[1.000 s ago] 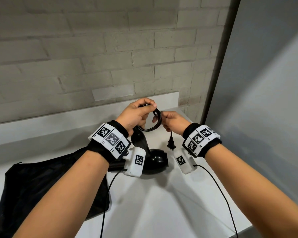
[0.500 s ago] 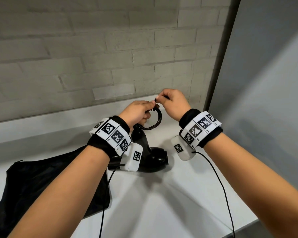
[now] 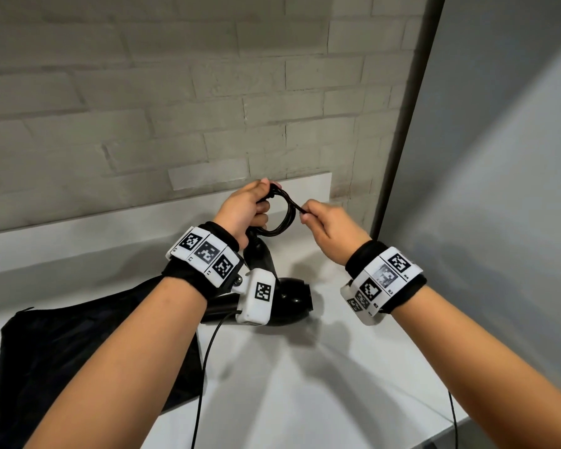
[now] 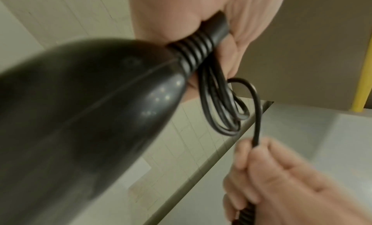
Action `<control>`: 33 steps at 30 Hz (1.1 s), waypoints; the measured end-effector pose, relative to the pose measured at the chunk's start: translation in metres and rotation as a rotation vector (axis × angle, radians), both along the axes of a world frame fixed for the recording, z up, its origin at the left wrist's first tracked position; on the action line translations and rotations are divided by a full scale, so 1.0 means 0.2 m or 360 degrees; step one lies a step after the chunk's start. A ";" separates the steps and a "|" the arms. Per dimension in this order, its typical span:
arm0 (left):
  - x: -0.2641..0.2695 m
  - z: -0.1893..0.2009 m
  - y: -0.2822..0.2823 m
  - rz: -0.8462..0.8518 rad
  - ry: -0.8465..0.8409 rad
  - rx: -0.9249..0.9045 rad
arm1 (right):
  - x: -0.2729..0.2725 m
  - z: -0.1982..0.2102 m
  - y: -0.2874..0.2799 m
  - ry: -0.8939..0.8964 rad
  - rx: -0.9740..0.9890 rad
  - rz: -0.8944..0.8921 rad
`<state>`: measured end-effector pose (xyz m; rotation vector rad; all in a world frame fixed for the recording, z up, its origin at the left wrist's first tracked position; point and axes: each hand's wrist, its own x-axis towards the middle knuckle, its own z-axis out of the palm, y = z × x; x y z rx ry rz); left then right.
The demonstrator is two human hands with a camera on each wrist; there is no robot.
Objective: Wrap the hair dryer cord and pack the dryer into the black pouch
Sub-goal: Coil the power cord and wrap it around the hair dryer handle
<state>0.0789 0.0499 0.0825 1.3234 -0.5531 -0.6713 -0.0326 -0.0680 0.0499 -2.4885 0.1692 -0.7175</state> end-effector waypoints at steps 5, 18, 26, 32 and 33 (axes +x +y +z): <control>-0.01 0.00 -0.01 0.0049 -0.0031 -0.0024 | -0.03 -0.13 -0.12 0.0207 -0.0068 -0.0259; 0.00 -0.02 -0.03 0.0223 0.0005 -0.0171 | -0.04 0.11 -0.01 -0.0568 0.0913 -0.0066; -0.01 -0.03 -0.03 0.0248 -0.0062 -0.0109 | 0.05 0.11 0.13 -0.0644 0.0967 0.0069; -0.02 -0.02 -0.02 0.0234 -0.0035 -0.0124 | 0.10 0.05 0.17 -0.0610 0.0481 -0.0076; -0.03 -0.02 -0.02 0.0236 -0.0019 -0.0126 | 0.11 0.05 0.16 -0.0580 0.0393 -0.0098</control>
